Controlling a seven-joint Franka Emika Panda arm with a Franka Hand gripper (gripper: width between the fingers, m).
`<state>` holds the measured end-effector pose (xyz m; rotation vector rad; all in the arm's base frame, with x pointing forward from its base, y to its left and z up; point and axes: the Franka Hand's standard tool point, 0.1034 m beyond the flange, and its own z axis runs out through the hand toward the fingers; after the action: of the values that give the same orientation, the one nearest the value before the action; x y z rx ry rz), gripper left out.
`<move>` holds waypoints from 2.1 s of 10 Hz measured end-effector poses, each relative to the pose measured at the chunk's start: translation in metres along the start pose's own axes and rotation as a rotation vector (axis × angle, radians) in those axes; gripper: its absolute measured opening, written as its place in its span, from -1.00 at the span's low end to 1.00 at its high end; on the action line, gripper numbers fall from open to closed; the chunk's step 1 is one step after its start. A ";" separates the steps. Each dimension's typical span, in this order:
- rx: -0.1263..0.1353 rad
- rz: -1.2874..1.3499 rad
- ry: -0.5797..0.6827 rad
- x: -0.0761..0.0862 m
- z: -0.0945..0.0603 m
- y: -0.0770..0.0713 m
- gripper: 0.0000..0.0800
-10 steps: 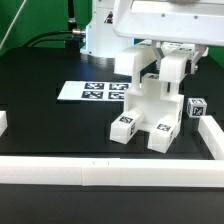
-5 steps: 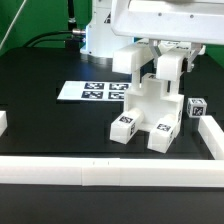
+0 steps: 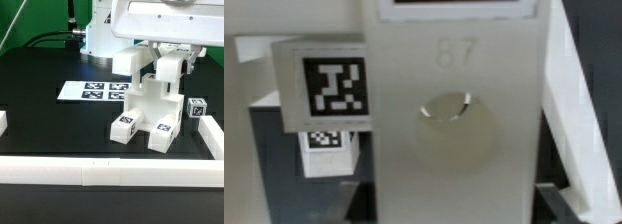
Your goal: Assemble chair
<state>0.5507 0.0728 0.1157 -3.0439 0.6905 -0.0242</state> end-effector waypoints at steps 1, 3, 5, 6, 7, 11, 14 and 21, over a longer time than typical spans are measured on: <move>-0.003 -0.003 -0.002 0.001 0.002 0.001 -0.29; -0.010 -0.003 -0.007 0.000 0.007 0.002 -0.29; -0.019 -0.016 -0.013 -0.001 0.014 0.005 -0.29; -0.022 -0.026 -0.012 -0.001 0.018 0.006 -0.29; -0.025 -0.027 -0.010 -0.001 0.023 0.006 -0.29; -0.039 -0.031 -0.010 -0.002 0.038 0.008 -0.29; -0.039 -0.041 -0.001 0.002 0.041 0.009 -0.29; -0.040 -0.055 0.000 0.006 0.041 0.013 0.59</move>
Offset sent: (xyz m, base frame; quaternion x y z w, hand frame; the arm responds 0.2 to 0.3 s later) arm 0.0066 -0.0021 -0.0050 0.0005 0.0064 -0.0109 0.9999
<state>0.5513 0.0586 0.0745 -3.1002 0.6150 -0.0111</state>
